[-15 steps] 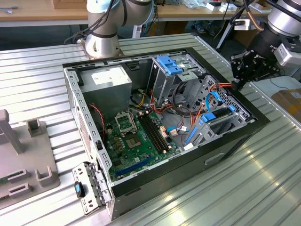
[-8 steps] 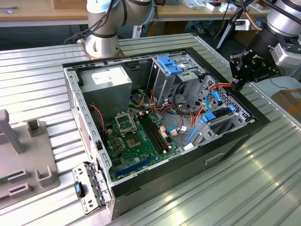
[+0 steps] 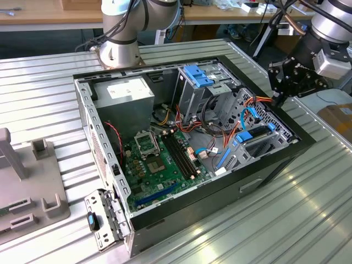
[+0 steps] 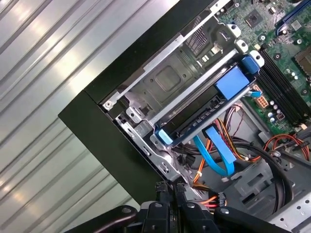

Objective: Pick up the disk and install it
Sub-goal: 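Insert the first disk wire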

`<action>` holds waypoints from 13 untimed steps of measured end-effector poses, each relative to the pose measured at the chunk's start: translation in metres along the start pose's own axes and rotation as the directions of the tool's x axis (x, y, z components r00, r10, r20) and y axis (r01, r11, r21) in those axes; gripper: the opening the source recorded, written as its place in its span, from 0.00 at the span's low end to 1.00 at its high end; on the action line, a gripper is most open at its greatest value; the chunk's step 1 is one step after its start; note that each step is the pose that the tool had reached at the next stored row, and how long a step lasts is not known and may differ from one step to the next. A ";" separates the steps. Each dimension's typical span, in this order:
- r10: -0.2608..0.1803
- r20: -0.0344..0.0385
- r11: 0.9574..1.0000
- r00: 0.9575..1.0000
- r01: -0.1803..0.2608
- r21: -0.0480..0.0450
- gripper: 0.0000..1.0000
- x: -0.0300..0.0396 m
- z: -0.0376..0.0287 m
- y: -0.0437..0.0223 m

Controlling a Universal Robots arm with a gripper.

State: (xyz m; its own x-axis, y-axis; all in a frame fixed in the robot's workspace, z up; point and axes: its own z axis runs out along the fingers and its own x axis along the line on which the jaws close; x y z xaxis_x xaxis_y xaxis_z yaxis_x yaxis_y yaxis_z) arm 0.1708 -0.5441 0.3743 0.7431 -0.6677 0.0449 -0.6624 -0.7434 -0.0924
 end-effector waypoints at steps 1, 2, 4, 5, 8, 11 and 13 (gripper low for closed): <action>0.013 -0.001 1.000 1.000 -0.013 -0.001 0.16 -0.0002 0.0001 0.0002; 0.024 -0.002 1.000 1.000 -0.024 -0.001 0.16 -0.0004 0.0001 0.0004; 0.044 -0.004 0.999 0.999 -0.044 -0.002 0.16 -0.0009 0.0002 0.0008; 0.050 -0.005 0.999 0.999 -0.050 -0.002 0.16 -0.0012 0.0003 0.0011; 0.064 -0.006 0.998 0.998 -0.064 -0.003 0.16 -0.0024 0.0002 0.0022; 0.072 -0.007 0.997 0.997 -0.072 -0.003 0.16 -0.0042 0.0000 0.0038; 0.078 -0.007 0.997 0.997 -0.078 -0.003 0.16 -0.0060 -0.0001 0.0055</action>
State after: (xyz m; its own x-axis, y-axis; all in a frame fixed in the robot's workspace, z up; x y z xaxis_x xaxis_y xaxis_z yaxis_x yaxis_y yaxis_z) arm 0.1626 -0.5441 0.3737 0.6886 -0.7238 0.0449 -0.7185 -0.6893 -0.0924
